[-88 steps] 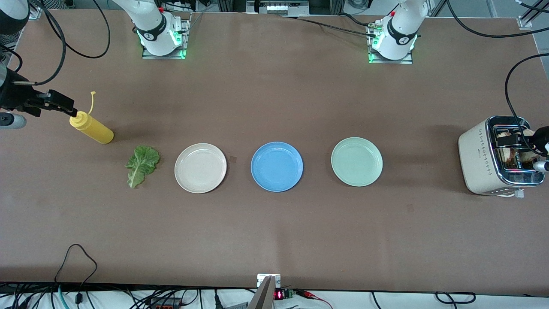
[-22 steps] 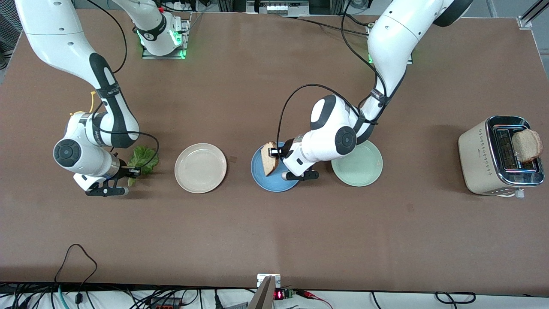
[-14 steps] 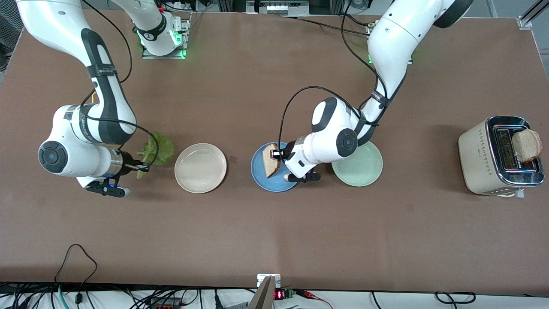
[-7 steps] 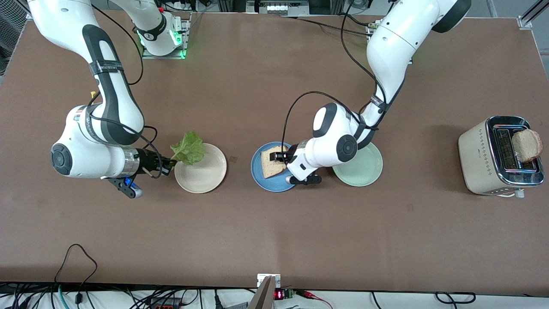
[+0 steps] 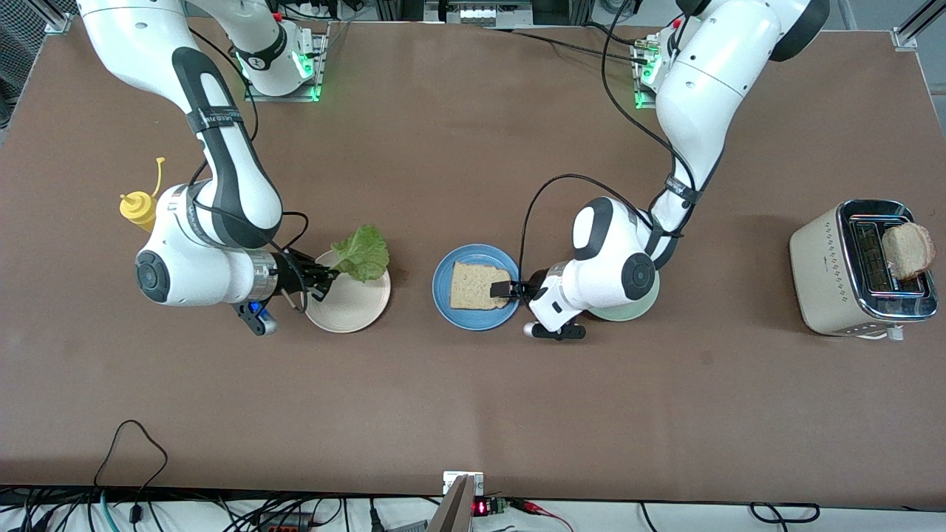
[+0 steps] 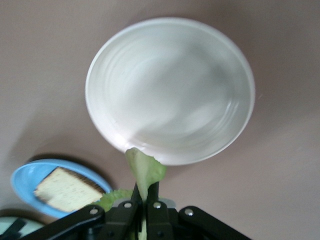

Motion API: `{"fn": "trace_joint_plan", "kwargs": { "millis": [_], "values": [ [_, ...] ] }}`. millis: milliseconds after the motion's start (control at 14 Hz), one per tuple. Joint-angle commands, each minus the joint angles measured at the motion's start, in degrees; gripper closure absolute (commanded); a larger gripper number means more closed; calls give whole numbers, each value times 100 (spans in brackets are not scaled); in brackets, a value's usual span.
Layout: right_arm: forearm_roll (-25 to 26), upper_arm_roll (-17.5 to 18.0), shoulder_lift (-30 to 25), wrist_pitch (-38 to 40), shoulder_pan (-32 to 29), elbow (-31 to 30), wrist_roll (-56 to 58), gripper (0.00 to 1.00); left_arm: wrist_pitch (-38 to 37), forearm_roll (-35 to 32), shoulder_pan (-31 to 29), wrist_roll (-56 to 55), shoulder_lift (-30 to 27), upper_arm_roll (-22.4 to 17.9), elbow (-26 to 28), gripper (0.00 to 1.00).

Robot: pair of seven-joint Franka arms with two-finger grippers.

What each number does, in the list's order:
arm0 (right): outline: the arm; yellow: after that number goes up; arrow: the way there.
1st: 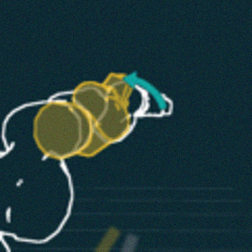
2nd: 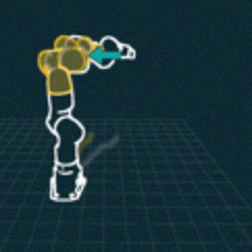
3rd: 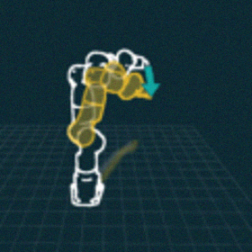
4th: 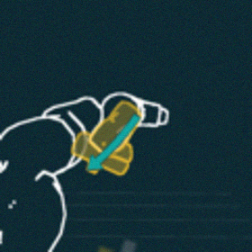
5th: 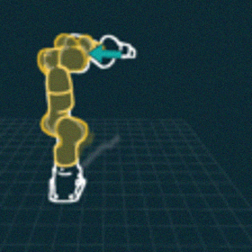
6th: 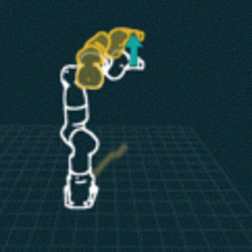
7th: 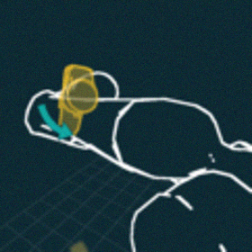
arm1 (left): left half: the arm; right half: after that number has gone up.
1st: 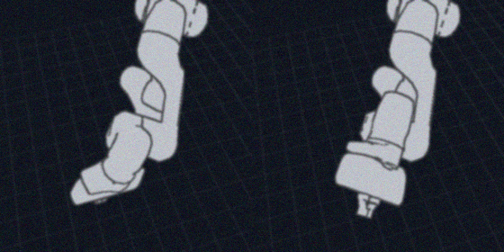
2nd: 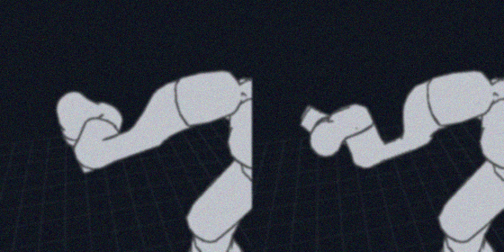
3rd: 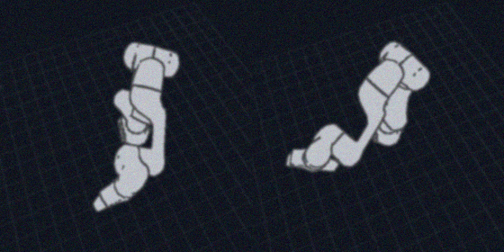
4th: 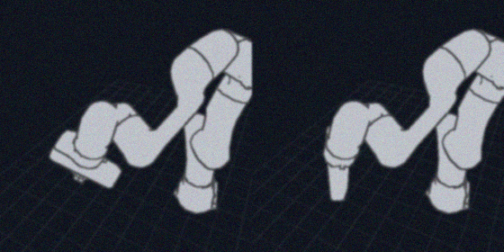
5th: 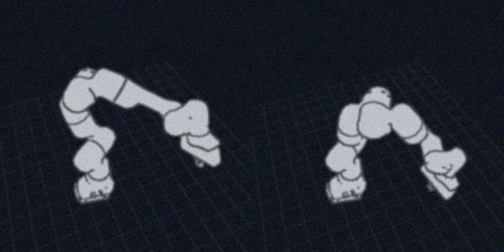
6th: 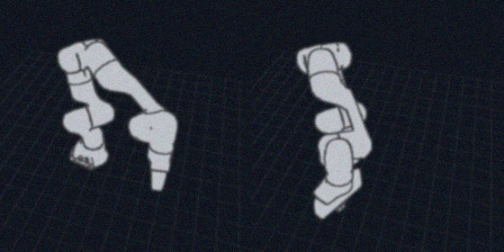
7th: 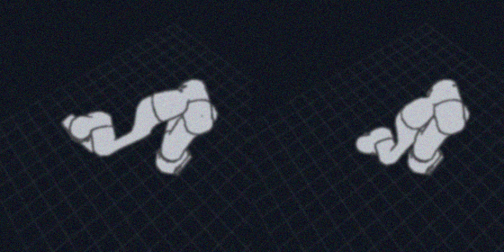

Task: Make sandwich in blue plate with both arms
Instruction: 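Lay the lettuce on the bread with the right gripper while the left withdraws, then withdraw the right gripper from the plate while the left gripper nears the toaster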

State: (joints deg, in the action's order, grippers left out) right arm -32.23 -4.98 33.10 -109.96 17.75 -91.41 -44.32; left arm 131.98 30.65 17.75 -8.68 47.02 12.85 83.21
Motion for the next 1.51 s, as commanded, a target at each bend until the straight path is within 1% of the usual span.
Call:
{"fn": "trace_joint_plan", "kwargs": {
  "millis": [0, 72, 215, 358, 430, 573, 717, 860, 932, 1075, 1219, 1290, 1362, 1434],
  "values": [
    [-345, -20, 143, -296, 280, 202, -820, 100, -531, -234, 0, 68, -411, -247, -6, 0],
    [-354, -20, 240, -454, 412, 315, -1154, 100, -733, -461, 0, 50, -535, -379, -6, 0],
    [-354, -20, 468, -718, 684, 552, -1692, 100, -1164, -1215, 0, 59, -798, -703, -15, 0],
    [-503, -20, 662, -1174, 1010, 641, -2088, 100, -1568, -1858, -26, 59, -1010, -967, -50, 0],
    [-643, -20, 749, -1455, 1141, 642, -2150, 100, -1727, -2070, -26, 42, -1124, -1108, -59, 0],
    [-907, -20, 943, -1904, 1475, 642, -2186, 100, -1929, -2134, -113, 41, -1318, -1520, -76, 0],
    [-996, -20, 1119, -2370, 1661, 642, -2352, 100, -2140, -2160, -245, 94, -1607, -1881, -85, 0],
    [-996, -20, 1233, -2643, 1801, 642, -2449, 100, -2719, -2195, -386, 94, -1967, -1944, -103, 0],
    [-1005, -20, 1277, -2758, 1846, 642, -2502, 100, -3017, -2474, -386, 94, -2125, -2049, -242, 0],
    [-996, -20, 1356, -2951, 1977, 642, -2581, 98, -3431, -2984, -395, 94, -2311, -2085, -628, 0],
    [-996, -20, 1418, -3145, 2048, 642, -2652, 53, -3757, -3065, -386, 103, -2347, -2085, -919, 0],
    [-996, -20, 1427, -3163, 2048, 642, -2626, 45, -3950, -3057, -395, 103, -2364, -2076, -1042, 0],
    [-987, -20, 1427, -3163, 2048, 642, -2573, 16, -4195, -2996, -517, 120, -2451, -2076, -1139, 0],
    [-970, -29, 1410, -3146, 2039, 642, -2538, 0, -4337, -2986, -736, 120, -2548, -2024, -1157, 0]
  ]
}}
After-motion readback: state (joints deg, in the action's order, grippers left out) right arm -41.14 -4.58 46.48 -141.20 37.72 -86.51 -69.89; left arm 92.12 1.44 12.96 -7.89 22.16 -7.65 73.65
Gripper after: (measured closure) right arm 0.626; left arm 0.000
